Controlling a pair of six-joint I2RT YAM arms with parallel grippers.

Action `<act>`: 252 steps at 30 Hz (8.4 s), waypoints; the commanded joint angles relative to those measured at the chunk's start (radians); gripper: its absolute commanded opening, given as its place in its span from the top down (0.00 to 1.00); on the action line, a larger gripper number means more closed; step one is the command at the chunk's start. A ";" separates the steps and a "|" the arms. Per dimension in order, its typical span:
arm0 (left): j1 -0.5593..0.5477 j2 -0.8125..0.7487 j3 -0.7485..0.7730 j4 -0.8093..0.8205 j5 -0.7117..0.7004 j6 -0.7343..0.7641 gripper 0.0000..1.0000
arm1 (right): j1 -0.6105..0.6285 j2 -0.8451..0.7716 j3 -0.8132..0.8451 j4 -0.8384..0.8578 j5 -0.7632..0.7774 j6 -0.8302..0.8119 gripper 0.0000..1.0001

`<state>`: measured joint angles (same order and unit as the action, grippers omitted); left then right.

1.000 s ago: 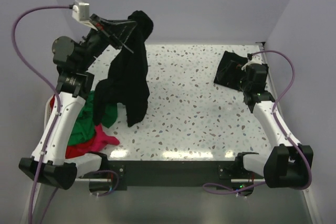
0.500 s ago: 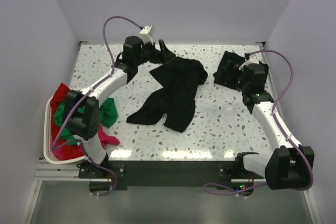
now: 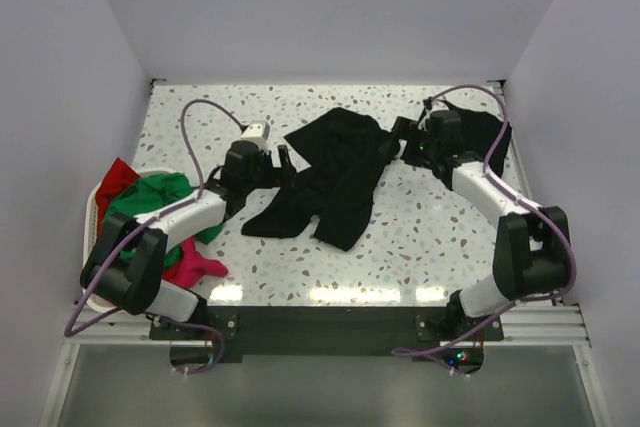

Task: Fold and stack the t-shirts
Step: Move the tshirt to the center of the board, then flatten the tshirt out

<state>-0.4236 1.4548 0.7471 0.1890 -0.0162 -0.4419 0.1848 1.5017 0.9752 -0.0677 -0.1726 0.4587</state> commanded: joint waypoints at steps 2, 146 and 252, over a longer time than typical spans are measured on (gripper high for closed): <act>-0.055 -0.039 -0.038 -0.048 -0.227 0.008 0.03 | 0.028 0.081 0.123 0.026 0.031 -0.049 0.04; 0.217 0.154 0.117 -0.241 -0.143 0.154 0.54 | 0.199 -0.155 -0.029 -0.064 0.337 -0.038 1.00; 0.361 -0.004 0.109 -0.066 -0.416 0.046 1.00 | -0.257 -0.305 -0.374 0.166 -0.277 0.239 0.51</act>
<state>-0.0723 1.4548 0.8555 0.0589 -0.4347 -0.3836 -0.0654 1.1629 0.6147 -0.0216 -0.3523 0.6418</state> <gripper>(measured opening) 0.020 0.496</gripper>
